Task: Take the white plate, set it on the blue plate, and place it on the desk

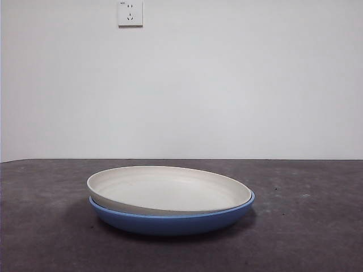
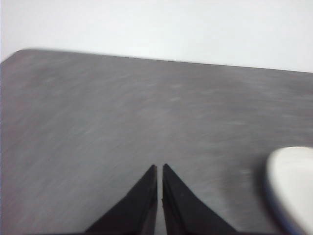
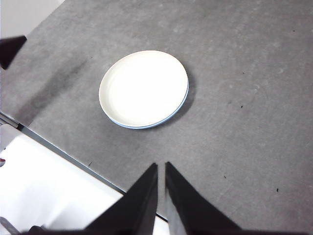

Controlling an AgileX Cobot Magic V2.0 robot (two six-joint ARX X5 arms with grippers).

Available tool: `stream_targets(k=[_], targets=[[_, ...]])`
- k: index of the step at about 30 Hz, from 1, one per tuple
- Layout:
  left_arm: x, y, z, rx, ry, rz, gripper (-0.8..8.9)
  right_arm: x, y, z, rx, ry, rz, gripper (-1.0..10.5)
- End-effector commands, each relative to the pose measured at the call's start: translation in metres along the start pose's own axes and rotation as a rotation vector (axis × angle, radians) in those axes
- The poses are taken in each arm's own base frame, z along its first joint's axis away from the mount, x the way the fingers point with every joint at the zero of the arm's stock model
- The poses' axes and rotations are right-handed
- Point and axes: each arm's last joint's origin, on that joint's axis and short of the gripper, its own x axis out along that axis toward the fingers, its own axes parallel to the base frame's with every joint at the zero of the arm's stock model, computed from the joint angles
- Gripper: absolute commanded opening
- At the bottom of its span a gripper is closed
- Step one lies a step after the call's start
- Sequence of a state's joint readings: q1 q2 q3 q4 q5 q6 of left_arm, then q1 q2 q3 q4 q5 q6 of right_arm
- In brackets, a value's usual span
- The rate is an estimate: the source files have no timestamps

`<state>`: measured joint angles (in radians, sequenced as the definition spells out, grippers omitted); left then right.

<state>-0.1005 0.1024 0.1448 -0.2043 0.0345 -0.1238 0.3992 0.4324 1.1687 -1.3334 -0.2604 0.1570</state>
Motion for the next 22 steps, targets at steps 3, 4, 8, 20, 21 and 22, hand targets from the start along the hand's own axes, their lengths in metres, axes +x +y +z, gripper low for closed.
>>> stream_targets(k=[3, 4, 8, 20, 21, 22], targets=[[0.002, 0.005, -0.022, -0.044, -0.020, 0.069, 0.19, -0.004, 0.001, -0.001, 0.000, 0.013, 0.002, 0.2], [0.003, 0.006, -0.025, -0.044, -0.021, 0.070, 0.19, -0.004, 0.001, -0.001, 0.000, 0.013, 0.002, 0.2], [0.006, 0.007, -0.034, -0.044, 0.006, 0.075, 0.19, -0.004, 0.001, -0.001, 0.000, 0.013, 0.002, 0.2], [0.006, 0.007, -0.035, 0.060, 0.011, 0.076, 0.19, -0.004, 0.001, -0.001, 0.000, 0.013, 0.002, 0.2], [0.006, 0.007, -0.035, 0.060, 0.011, 0.076, 0.19, -0.004, 0.001, -0.001, 0.000, 0.013, 0.002, 0.2], [0.006, 0.007, -0.035, 0.060, 0.011, 0.076, 0.19, -0.004, 0.001, -0.001, 0.000, 0.012, 0.002, 0.2]])
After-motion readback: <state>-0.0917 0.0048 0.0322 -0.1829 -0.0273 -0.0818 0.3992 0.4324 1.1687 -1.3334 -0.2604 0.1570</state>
